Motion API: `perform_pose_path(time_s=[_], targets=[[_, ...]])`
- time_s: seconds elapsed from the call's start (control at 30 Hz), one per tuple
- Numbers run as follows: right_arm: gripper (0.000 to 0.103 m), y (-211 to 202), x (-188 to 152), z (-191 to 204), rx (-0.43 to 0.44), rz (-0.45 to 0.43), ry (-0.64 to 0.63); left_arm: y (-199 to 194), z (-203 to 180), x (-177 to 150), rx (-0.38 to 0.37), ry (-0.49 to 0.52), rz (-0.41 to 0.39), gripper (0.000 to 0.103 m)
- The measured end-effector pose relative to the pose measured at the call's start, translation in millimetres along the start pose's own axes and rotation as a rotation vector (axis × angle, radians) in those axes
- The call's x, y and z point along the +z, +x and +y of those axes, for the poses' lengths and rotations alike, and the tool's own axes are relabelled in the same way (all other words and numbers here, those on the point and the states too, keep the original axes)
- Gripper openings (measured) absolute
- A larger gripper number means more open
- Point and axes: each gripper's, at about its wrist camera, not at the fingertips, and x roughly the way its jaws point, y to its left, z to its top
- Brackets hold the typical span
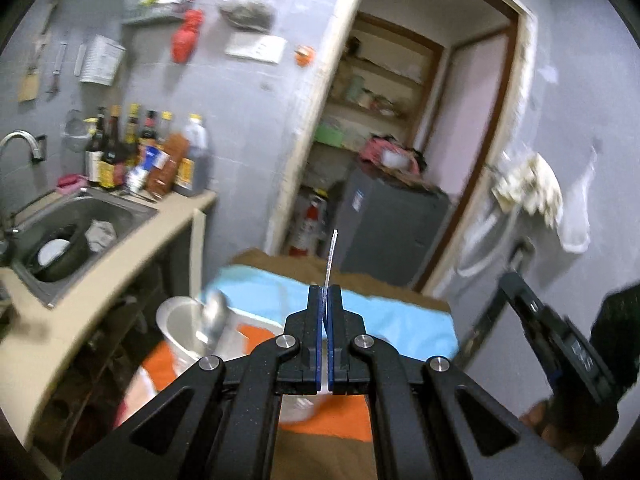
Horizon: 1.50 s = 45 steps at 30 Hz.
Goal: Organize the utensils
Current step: 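Lift the fork and knife with both tools and carry them over the caddy, then lower the fork and knife into the caddy and open both tools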
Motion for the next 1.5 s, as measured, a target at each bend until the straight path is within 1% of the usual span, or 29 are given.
perform_pose_path(time_s=[0.13, 0.23, 0.33, 0.47, 0.6, 0.73, 0.9, 1.0, 1.1, 1.2, 1.3, 1.4, 1.47, 1.5], targets=[[0.002, 24, -1, 21, 0.064, -0.020, -0.006, -11, 39, 29, 0.094, 0.003, -0.088, 0.000], [0.002, 39, -2, 32, 0.096, -0.040, -0.013, -11, 64, 42, 0.139, -0.005, -0.125, 0.000], [0.002, 57, -8, 38, 0.111, -0.050, -0.023, -3, 84, 48, 0.189, 0.024, -0.150, 0.000], [0.002, 75, -19, 37, 0.108, -0.066, -0.027, 12, 101, 42, 0.240, 0.060, -0.178, 0.000], [0.002, 86, -27, 35, 0.101, -0.068, -0.027, 25, 114, 41, 0.262, 0.058, -0.202, 0.000], [0.002, 95, -36, 34, 0.084, -0.047, -0.029, 36, 115, 40, 0.285, 0.111, -0.225, 0.000], [0.002, 103, -53, 29, 0.051, -0.003, -0.015, 51, 111, 19, 0.300, 0.193, -0.226, 0.000], [0.002, 105, -61, 26, 0.033, 0.018, -0.013, 57, 108, 4, 0.312, 0.235, -0.249, 0.000], [0.003, 106, -67, 26, 0.032, 0.031, -0.012, 61, 107, -8, 0.317, 0.254, -0.279, 0.000], [0.006, 107, -74, 26, 0.031, 0.050, -0.015, 61, 107, -16, 0.291, 0.249, -0.271, 0.000], [0.009, 107, -79, 25, 0.022, 0.081, -0.012, 61, 105, -23, 0.250, 0.253, -0.236, 0.001], [0.013, 105, -82, 25, 0.020, 0.102, -0.008, 57, 108, -25, 0.191, 0.216, -0.189, 0.001], [0.022, 101, -81, 27, 0.024, 0.091, -0.016, 57, 113, -25, 0.126, 0.171, -0.131, 0.004], [0.024, 100, -80, 28, 0.025, 0.090, -0.020, 56, 116, -24, 0.101, 0.145, -0.111, 0.005]])
